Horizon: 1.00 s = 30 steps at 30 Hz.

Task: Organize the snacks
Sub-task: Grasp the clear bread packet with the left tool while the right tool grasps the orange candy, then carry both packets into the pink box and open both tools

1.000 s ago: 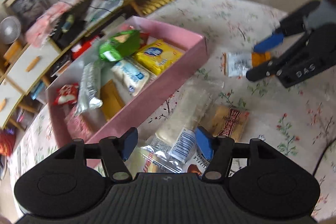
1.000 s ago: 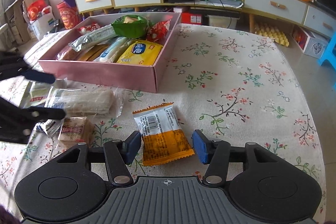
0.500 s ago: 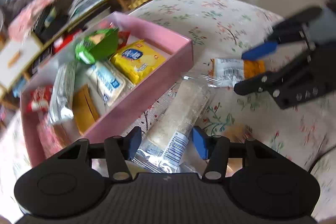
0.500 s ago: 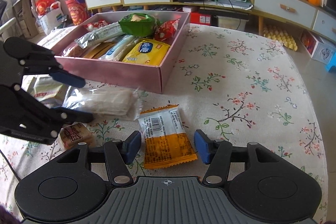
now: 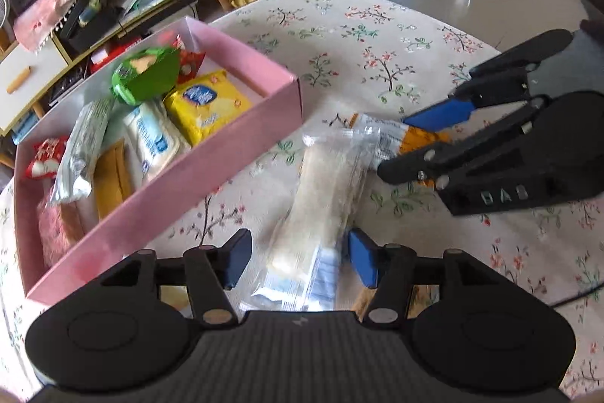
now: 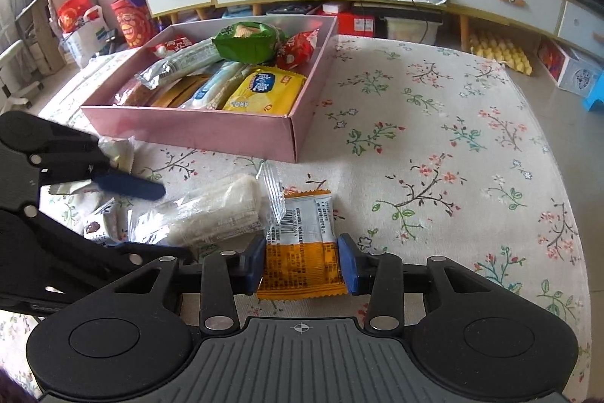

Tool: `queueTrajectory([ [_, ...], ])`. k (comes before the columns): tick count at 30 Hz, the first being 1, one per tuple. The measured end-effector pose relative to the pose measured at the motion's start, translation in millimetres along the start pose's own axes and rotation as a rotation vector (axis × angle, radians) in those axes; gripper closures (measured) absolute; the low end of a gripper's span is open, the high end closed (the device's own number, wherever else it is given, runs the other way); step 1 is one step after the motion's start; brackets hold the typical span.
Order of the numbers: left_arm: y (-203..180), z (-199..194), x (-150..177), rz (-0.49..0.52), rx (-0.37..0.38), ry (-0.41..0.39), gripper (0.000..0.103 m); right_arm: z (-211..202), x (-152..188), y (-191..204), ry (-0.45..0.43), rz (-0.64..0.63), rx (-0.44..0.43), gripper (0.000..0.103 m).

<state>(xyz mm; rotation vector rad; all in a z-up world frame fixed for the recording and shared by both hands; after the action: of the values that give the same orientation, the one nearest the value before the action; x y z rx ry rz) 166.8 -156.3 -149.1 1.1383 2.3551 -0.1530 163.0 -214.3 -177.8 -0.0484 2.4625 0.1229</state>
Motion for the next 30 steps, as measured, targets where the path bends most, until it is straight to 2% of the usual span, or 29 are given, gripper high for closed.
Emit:
queueTrajectory([
  [1, -0.7, 1.9, -2.0, -0.005, 0.000, -0.002, 0.051, -0.3, -0.3, -0.9, 0.001, 0.004, 0.004, 0.063],
  [2, -1.1, 2.9, -3.7, -0.017, 0.002, -0.008, 0.056, -0.9, -0.8, -2.0, 0.001, 0.010, 0.006, 0.063],
  [3, -1.5, 3.1, -4.6, -0.035, 0.012, -0.010, 0.065, -2.1, -1.3, -3.2, -0.001, 0.017, 0.007, 0.063],
  [8, -1.2, -6.3, -4.1, -0.104, 0.002, -0.023, 0.074, -11.2, -7.1, -9.1, -0.015, 0.055, 0.000, 0.063],
  [18, 31.2, -46.3, -1.3, -0.323, 0.068, -0.075, 0.080, -33.2, -28.1, -15.9, -0.054, 0.205, -0.058, 0.063],
  [26, 82.5, -60.0, -8.8, -0.472, 0.025, -0.113, 0.081, -38.4, -61.0, 1.0, -0.102, 0.296, -0.151, 0.063],
  [30, 106.6, -48.7, -17.1, -0.538, -0.004, -0.080, 0.082, -25.1, -80.4, 9.1, -0.092, 0.328, -0.175, 0.063],
])
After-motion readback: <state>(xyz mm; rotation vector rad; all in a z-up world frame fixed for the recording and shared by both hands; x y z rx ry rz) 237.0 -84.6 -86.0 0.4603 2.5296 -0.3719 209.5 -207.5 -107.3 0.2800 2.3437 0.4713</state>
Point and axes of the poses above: each gripper's, at about its wrist camera, not at the fingertips, and z roughly the way its jaws point, y to its left, x to its underside, the point moved 9 cm from there along z, roughly the way its jaws point, and after that the axes turned 2 degrees about y, right-handed, at the moved point
